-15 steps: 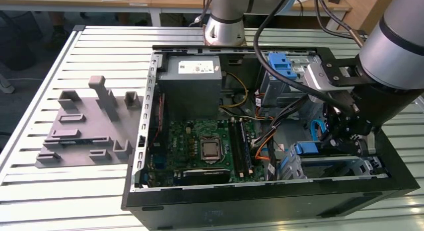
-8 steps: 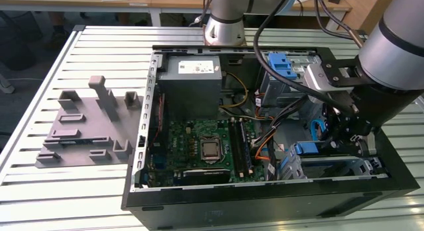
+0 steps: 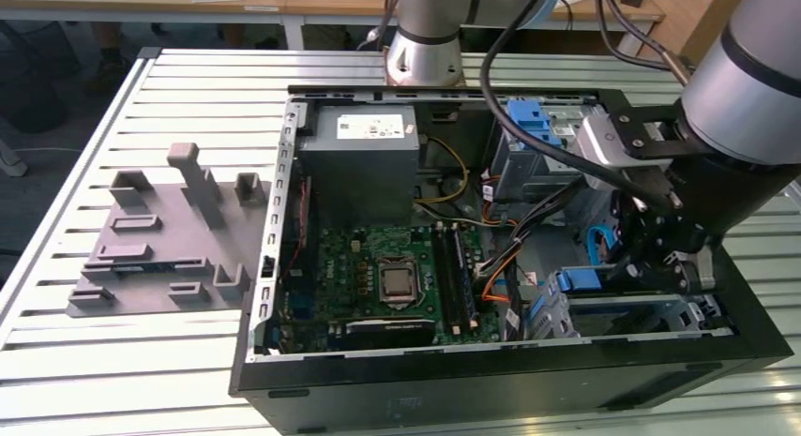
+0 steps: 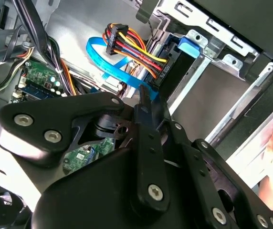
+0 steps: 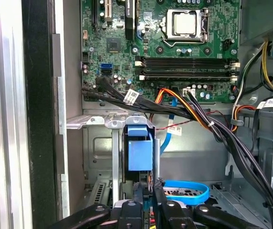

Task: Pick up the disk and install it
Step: 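Insert the second disk wire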

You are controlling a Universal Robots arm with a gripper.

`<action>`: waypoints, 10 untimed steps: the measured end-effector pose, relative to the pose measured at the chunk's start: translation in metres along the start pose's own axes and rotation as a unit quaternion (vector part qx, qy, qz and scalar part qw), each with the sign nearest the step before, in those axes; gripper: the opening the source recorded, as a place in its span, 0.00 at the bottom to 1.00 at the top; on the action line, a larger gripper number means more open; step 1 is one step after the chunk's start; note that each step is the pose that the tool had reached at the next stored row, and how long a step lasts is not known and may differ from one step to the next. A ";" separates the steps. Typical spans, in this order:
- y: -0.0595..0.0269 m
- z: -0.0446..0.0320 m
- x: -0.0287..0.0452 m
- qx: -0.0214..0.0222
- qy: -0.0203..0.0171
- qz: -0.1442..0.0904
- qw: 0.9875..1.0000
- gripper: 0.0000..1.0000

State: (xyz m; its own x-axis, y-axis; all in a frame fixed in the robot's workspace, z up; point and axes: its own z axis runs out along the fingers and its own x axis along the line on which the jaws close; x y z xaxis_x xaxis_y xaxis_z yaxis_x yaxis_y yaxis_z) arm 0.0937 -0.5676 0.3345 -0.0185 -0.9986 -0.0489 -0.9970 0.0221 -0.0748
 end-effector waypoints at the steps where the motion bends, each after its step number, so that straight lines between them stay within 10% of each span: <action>1: -0.0001 -0.0009 0.0000 0.000 0.000 0.000 1.000 0.23; 10: -0.0006 -0.0076 -0.0004 0.000 0.000 0.000 1.000 0.23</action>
State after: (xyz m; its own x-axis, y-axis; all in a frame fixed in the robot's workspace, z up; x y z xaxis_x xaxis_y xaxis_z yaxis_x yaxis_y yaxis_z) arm 0.0937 -0.5676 0.3421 -0.0184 -0.9986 -0.0488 -0.9970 0.0221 -0.0746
